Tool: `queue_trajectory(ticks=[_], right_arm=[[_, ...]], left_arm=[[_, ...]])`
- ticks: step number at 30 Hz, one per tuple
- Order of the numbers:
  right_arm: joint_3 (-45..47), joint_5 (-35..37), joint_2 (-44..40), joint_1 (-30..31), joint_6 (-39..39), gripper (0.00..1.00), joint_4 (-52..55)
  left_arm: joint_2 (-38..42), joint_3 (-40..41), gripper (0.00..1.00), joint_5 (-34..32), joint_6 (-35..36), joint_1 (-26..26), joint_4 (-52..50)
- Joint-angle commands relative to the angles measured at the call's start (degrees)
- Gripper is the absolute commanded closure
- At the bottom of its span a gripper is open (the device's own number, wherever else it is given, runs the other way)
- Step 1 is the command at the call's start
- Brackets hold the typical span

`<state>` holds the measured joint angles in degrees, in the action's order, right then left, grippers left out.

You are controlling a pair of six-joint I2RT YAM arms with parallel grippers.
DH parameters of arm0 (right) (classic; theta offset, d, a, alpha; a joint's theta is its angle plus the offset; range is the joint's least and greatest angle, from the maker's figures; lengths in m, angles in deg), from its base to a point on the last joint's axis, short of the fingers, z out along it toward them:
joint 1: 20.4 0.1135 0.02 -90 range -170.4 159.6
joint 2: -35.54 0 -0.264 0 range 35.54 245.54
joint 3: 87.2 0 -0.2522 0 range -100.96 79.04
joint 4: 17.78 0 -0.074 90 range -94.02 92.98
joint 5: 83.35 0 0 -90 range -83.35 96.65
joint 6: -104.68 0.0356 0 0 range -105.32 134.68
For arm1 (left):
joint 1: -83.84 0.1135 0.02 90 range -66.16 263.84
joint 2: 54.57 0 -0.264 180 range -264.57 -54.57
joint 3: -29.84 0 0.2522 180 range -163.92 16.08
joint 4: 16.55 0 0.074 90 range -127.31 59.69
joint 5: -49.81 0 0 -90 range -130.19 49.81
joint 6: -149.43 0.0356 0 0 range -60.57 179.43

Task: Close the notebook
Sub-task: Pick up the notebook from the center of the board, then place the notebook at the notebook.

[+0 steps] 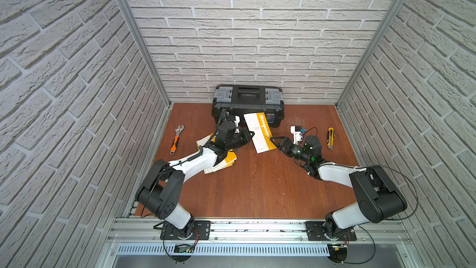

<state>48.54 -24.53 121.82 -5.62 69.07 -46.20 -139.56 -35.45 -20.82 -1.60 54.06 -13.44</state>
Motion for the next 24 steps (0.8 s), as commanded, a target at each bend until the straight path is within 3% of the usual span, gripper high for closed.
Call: queue_trajectory(ticks=[1,12,16,24], right_arm=[[1.37,-0.56,-1.29,0.0,-0.73,0.0,0.42],[2.13,-2.64,-1.1,0.2,1.62,0.0,-1.8],[2.18,-2.55,-0.7,0.43,1.86,0.0,-2.34],[0.16,-2.74,2.96,3.19,3.61,0.0,-5.86]], left_arm=[[7.37,2.39,1.0,4.25,5.85,3.94,-8.11],[22.23,15.76,1.0,12.68,0.64,19.91,-9.04],[23.47,20.63,1.0,15.21,-2.57,23.55,-5.31],[22.18,23.9,1.0,16.35,0.22,27.25,-5.01]])
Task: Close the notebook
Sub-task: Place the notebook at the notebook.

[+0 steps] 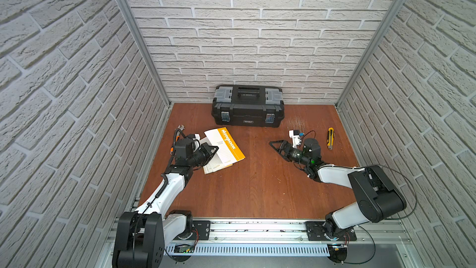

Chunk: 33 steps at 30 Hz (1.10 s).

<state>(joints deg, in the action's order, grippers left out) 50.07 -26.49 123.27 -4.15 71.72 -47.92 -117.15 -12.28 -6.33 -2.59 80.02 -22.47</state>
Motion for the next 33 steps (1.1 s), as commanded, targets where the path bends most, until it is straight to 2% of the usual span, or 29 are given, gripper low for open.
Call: queue_trajectory(ticks=[1,6,15,18,22,29,33], right_arm=[[-3.0,-1.2,2.38,2.89,0.84,0.0,-3.97],[-16.02,-1.28,7.9,11.24,-2.13,0.0,2.46],[-34.32,-2.3,25.09,18.07,6.13,0.0,-6.2],[-38.87,-1.78,30.48,19.88,7.12,0.0,-5.8],[-43.08,-1.06,35.5,21.67,8.46,0.0,-5.75],[-49.22,-0.34,40.77,23.93,9.45,0.0,-3.86],[-51.56,0.29,42.13,24.78,8.51,0.0,-1.09]], left_arm=[[-0.65,0.69,1.0,1.75,2.03,1.72,3.7],[-4.08,0.42,1.0,1.92,5.6,3.62,3.11],[-7.99,-0.09,1.0,1.2,10.52,6.16,2.53],[-8.6,-0.73,1.0,0.9,12.43,6.77,0.78],[-9.15,-0.49,1.0,-1.71,14.59,7.21,-1.26],[-14.18,1.8,1.0,-0.75,13.77,7.15,5.37],[-14.84,2.0,1.0,-1.89,14.46,7.15,5.69]])
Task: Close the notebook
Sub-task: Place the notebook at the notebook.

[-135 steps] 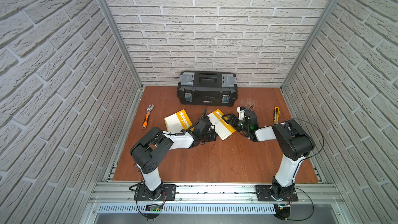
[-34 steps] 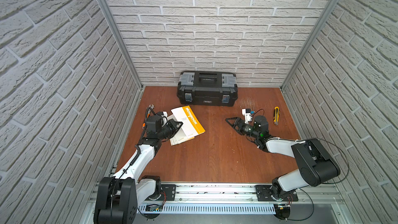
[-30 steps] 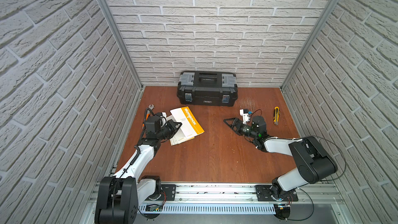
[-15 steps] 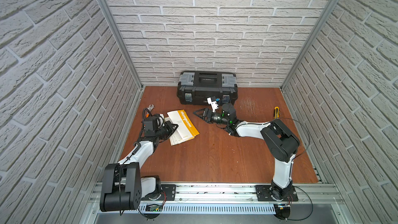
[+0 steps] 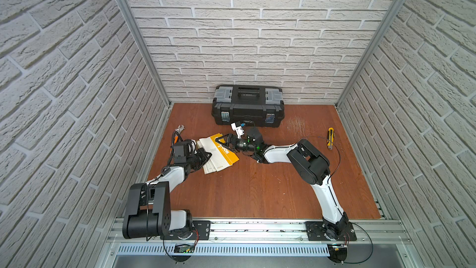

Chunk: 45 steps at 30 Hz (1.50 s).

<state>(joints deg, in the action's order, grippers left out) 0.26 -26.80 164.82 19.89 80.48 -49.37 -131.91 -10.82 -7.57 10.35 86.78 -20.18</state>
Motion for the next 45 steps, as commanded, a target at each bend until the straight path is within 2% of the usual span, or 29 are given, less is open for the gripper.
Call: queue_trajectory(ticks=[1,10,19,23,26,32,34,36,40,45], right_arm=[[-1.99,0.71,0.82,0.97,-0.47,0.0,0.71],[-2.77,1.72,3.91,2.14,-0.47,0.0,1.56],[-2.28,2.51,5.66,2.86,-0.17,0.0,1.75],[-0.87,3.35,5.29,2.86,-0.67,0.0,2.22],[-0.18,3.53,5.22,2.86,-0.68,0.0,1.93],[0.04,3.53,5.2,2.86,-0.75,0.0,1.81],[0.09,3.65,5.2,2.86,-0.67,0.0,1.76],[0.2,3.66,5.27,2.86,-0.73,0.0,1.66],[0.44,3.66,5.33,2.86,-0.6,0.0,1.48],[0.49,3.62,5.32,2.77,-0.58,0.0,1.31]], left_arm=[[0.0,0.44,1.0,-1.06,1.82,0.41,3.04],[3.55,-0.25,1.0,-5.28,4.57,0.4,-1.93],[1.1,-0.26,1.0,-4.23,3.9,0.43,0.59],[2.04,-1.0,1.0,-5.02,4.57,0.52,-1.33],[5.65,-1.94,0.92,-7.61,6.41,0.23,-5.93],[15.71,-4.39,0.78,-16.82,10.4,-1.47,-17.39],[17.54,-4.39,0.72,-17.65,10.07,-1.65,-18.27],[18.28,-4.57,0.72,-17.62,10.08,-1.74,-18.65],[15.96,-2.18,0.75,-12.34,7.75,-1.73,-10.57],[8.26,3.54,0.8,-3.52,1.29,-1.36,11.5]])
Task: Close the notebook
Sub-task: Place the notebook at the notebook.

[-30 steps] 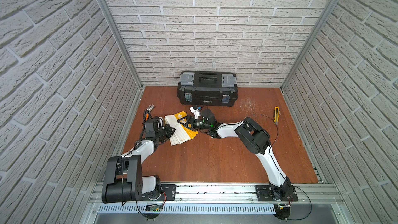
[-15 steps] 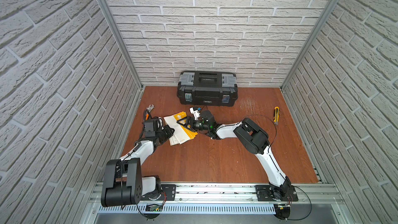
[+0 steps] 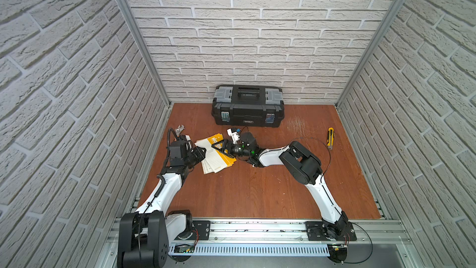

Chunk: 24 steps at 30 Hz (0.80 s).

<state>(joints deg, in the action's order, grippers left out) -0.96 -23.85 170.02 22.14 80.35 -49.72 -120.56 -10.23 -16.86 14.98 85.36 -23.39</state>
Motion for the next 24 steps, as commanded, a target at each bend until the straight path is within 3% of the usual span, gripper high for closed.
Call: queue_trajectory(ticks=[1,8,17,24], right_arm=[[1.7,0.58,0.11,0.53,-0.39,0.0,1.66],[1.88,0.47,-0.09,0.46,-0.47,0.0,1.65],[2.04,0.26,-0.4,0.35,-0.46,0.0,1.92],[2.13,-0.1,-1.29,0.35,-0.83,0.0,2.01]], left_arm=[[-4.43,3.56,0.81,6.42,-4.06,0.2,17.55],[-12.78,4.45,0.83,5.56,-3.97,0.73,22.25],[-17.07,6.08,0.84,-0.75,-2.12,1.53,19.89],[-16.4,5.58,0.71,0.39,-1.37,1.67,19.81]])
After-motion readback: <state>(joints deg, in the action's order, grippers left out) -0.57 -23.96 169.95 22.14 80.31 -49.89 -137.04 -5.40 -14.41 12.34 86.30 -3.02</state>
